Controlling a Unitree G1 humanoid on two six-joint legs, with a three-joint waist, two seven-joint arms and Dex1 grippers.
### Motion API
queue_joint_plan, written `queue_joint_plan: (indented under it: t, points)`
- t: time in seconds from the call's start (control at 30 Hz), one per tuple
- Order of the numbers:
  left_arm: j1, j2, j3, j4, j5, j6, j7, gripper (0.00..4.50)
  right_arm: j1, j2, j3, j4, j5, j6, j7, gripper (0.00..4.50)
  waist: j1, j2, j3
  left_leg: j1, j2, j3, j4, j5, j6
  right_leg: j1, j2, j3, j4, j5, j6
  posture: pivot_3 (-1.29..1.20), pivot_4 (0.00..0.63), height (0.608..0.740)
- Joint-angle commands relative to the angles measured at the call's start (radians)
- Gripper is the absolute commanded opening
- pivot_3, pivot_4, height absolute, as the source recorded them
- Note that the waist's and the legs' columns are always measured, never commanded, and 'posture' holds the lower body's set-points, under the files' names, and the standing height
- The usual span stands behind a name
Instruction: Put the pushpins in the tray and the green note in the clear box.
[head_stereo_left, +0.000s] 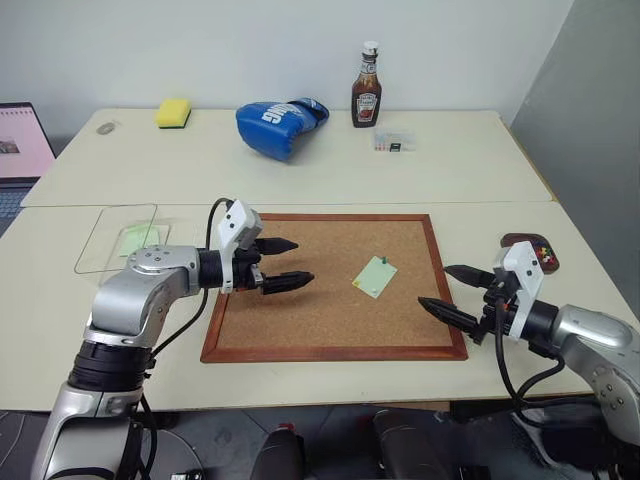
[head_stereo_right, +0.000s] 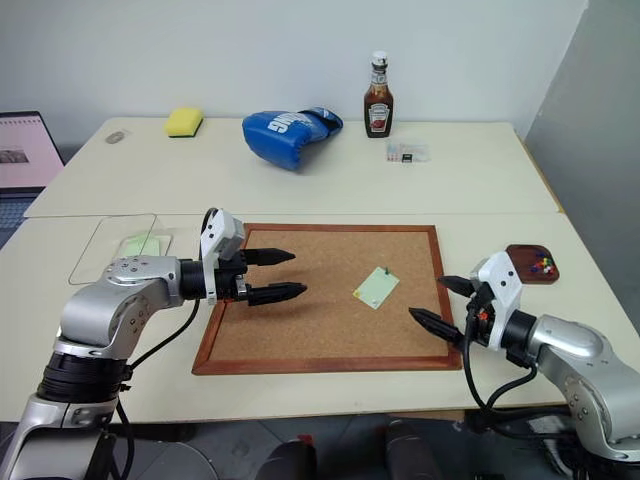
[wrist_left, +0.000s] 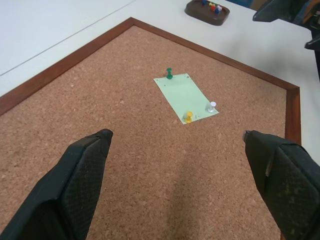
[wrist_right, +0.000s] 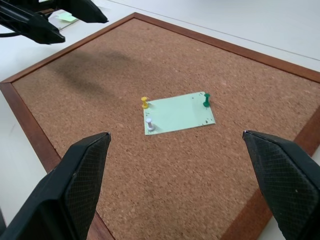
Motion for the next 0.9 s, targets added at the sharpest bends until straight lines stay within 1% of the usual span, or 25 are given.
queue_joint_plan:
  t: [0.03, 0.2, 0.47, 0.53, 0.6, 0.67, 0.7, 0.77, 0.8, 0.9]
  points:
    - [0.005, 0.012, -0.005, -0.017, 0.007, -0.028, -0.01, 4.48, -0.025, -0.022, -0.014, 0.007, 0.023, -0.019, 0.005, 4.5, 0.0, 0.0, 0.0, 0.0, 0.0, 0.0, 0.0, 0.0, 0.0, 0.0, 0.0, 0.0, 0.0, 0.0, 0.0, 0.0, 0.15, 0.74]
    - [-0.004, 0.022, -0.013, -0.026, -0.004, -0.009, -0.023, 4.48, -0.04, -0.034, -0.015, 0.025, 0.029, -0.032, 0.006, 4.5, 0.0, 0.0, 0.0, 0.0, 0.0, 0.0, 0.0, 0.0, 0.0, 0.0, 0.0, 0.0, 0.001, 0.0, 0.0, 0.0, 0.15, 0.74]
    - [-0.02, 0.006, -0.009, -0.013, 0.002, -0.027, -0.014, 4.48, -0.047, -0.034, 0.014, 0.047, 0.014, -0.074, -0.008, 4.5, 0.0, 0.0, 0.0, 0.0, 0.0, 0.0, 0.0, 0.0, 0.0, 0.0, 0.0, 0.0, 0.0, 0.001, 0.001, 0.0, 0.15, 0.74]
    - [-0.039, -0.017, 0.006, 0.018, 0.007, -0.033, 0.019, 4.2, -0.061, -0.021, 0.026, 0.055, 0.007, -0.085, -0.025, 4.5, 0.0, 0.0, 0.0, 0.0, 0.0, 0.0, 0.0, 0.0, 0.0, 0.0, 0.0, 0.0, 0.001, 0.001, 0.001, 0.0, 0.15, 0.74]
    - [-0.042, -0.018, 0.005, 0.026, 0.0, -0.041, 0.005, 3.87, -0.071, -0.015, 0.047, 0.066, -0.019, -0.106, -0.044, 4.5, 0.0, 0.0, 0.0, 0.0, 0.0, 0.0, 0.0, 0.0, 0.0, 0.0, 0.0, 0.0, 0.001, 0.001, 0.002, 0.0, 0.15, 0.74]
    - [-0.04, -0.025, 0.001, 0.025, 0.003, -0.053, 0.007, 3.38, -0.071, -0.013, 0.077, 0.08, -0.055, -0.138, -0.055, 4.5, 0.0, 0.0, 0.0, 0.0, 0.0, 0.0, 0.0, 0.0, 0.0, 0.0, 0.0, 0.0, 0.001, 0.001, 0.002, 0.0, 0.15, 0.74]
    - [-0.04, -0.03, 0.001, 0.024, 0.002, -0.056, 0.01, 3.27, -0.076, -0.003, 0.087, 0.089, -0.067, -0.15, -0.067, 4.5, 0.0, 0.0, 0.0, 0.0, 0.0, 0.0, 0.0, 0.0, 0.0, 0.0, 0.0, 0.0, 0.001, 0.001, 0.002, 0.0, 0.15, 0.74]
    - [-0.042, -0.045, -0.004, 0.026, 0.004, -0.064, 0.018, 2.85, -0.101, 0.022, 0.113, 0.114, -0.089, -0.169, -0.091, 4.5, 0.0, 0.0, 0.0, 0.0, 0.0, 0.0, 0.0, 0.0, 0.0, 0.0, 0.0, 0.0, 0.001, 0.001, 0.002, 0.0, 0.15, 0.74]
    - [-0.043, -0.055, -0.006, 0.028, 0.004, -0.066, 0.023, 2.74, -0.117, 0.034, 0.132, 0.132, -0.109, -0.181, -0.104, 4.5, 0.0, 0.0, 0.0, 0.0, 0.0, 0.0, 0.0, 0.0, 0.0, 0.0, 0.0, 0.0, 0.001, 0.002, 0.003, 0.0, 0.15, 0.74]
    - [-0.041, -0.078, -0.018, 0.038, 0.021, -0.092, 0.036, 2.1, -0.159, 0.061, 0.181, 0.188, -0.171, -0.217, -0.138, 4.5, 0.0, 0.0, 0.0, 0.0, 0.0, 0.0, 0.0, 0.0, 0.0, 0.0, 0.0, 0.0, 0.001, 0.003, 0.005, 0.0, 0.15, 0.74]
